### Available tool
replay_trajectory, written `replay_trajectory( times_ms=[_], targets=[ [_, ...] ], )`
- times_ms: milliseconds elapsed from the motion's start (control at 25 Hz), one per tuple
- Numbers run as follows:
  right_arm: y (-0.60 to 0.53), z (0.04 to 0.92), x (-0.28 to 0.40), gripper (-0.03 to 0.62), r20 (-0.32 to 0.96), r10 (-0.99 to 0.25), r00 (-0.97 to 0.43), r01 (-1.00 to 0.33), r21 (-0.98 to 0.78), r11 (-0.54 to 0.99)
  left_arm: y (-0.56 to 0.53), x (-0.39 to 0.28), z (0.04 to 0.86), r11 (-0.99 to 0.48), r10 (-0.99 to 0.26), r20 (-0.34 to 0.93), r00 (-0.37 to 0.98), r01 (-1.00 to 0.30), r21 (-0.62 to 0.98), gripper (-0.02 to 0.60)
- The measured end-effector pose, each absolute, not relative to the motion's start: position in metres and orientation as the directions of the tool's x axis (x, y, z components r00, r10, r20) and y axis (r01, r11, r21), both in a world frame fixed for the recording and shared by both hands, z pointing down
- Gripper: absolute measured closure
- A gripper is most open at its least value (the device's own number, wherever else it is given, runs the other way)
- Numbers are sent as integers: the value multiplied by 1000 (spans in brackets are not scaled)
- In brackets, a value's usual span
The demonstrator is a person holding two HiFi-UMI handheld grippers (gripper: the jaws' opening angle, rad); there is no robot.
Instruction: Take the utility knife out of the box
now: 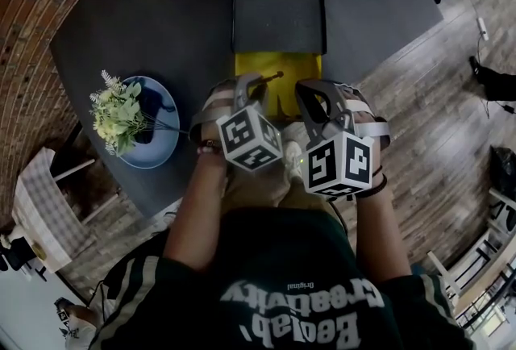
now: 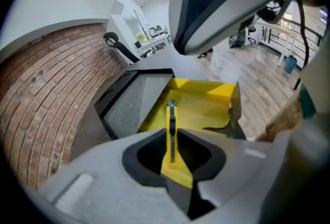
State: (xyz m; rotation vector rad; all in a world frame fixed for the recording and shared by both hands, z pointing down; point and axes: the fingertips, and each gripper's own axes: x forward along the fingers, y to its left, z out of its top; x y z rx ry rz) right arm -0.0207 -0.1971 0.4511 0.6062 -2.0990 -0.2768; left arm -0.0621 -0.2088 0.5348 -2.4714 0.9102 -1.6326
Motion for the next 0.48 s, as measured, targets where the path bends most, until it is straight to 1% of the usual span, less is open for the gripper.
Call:
replay_trajectory(
  times_ms=[480],
  targets=[
    [-199,464,-15,588,733,-511,-450,-323,400,858,-212,-57,559,-849,-452,850,269,-421,-319,515]
  ],
)
